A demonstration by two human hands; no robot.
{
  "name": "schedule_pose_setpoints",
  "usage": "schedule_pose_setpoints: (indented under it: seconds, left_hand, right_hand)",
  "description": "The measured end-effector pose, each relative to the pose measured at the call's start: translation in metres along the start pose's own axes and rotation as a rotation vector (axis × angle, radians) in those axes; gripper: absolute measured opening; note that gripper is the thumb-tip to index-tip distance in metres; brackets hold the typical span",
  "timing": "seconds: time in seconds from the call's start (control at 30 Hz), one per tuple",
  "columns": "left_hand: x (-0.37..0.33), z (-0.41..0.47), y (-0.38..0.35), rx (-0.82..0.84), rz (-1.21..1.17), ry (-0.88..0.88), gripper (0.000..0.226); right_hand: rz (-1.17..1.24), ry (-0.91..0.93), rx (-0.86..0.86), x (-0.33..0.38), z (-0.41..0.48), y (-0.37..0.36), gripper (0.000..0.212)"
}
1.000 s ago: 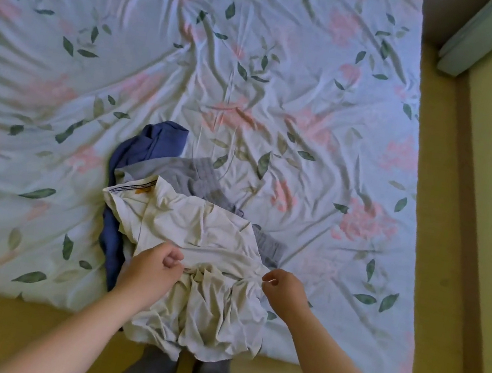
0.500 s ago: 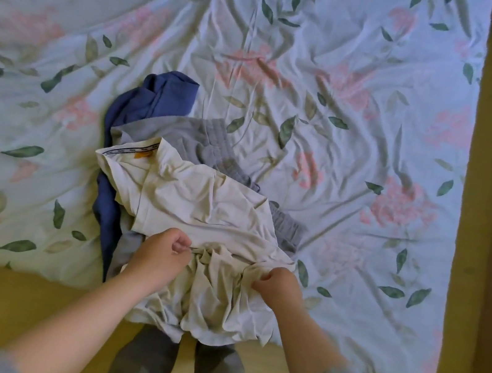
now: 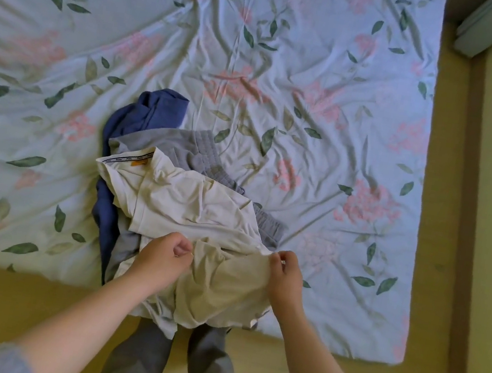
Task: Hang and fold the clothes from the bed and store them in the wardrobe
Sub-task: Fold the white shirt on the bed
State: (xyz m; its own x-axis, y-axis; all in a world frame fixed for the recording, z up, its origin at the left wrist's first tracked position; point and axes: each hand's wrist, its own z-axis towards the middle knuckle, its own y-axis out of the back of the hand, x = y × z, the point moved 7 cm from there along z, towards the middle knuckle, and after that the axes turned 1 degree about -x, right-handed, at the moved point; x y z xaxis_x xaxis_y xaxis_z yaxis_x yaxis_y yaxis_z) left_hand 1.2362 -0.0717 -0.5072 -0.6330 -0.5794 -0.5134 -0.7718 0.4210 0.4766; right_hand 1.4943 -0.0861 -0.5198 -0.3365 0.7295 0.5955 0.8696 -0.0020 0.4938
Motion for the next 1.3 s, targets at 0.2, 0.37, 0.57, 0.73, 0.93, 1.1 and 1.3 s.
schedule_pose_setpoints:
  seconds: [0.2,0.37,0.57,0.73,0.93,1.1,1.3]
  left_hand:
    - [-0.037,-0.036,0.022,-0.008,-0.037,-0.106,0.005]
    - [-0.079,-0.069,0.060,-0.020,-0.104,-0.212,0.011]
    - [-0.139,-0.106,0.111,-0.027,-0.156,-0.370,0.038]
    - [-0.180,-0.132,0.138,-0.040,-0.201,-0.487,0.088]
    - [-0.231,-0.157,0.161,-0.084,-0.241,-0.693,0.066]
    - [-0.255,-0.166,0.165,-0.120,-0.029,-0.718,0.038]
    - [-0.273,-0.175,0.173,-0.122,-0.156,-0.675,0.035]
  right_hand:
    - [0.126,0.153,-0.070,0.086,-0.036,0.045,0.020]
    - [0.196,0.292,-0.078,0.175,-0.069,0.081,0.021]
    - [0.291,0.432,-0.121,0.270,-0.122,0.112,0.020]
    - [0.375,0.452,-0.061,0.323,-0.161,0.127,0.021]
    - [0.352,0.601,0.012,0.374,-0.203,0.150,0.019]
    - [0.607,0.513,0.014,0.383,-0.209,0.174,0.020]
    - [0.825,0.497,0.035,0.386,-0.201,0.198,0.014]
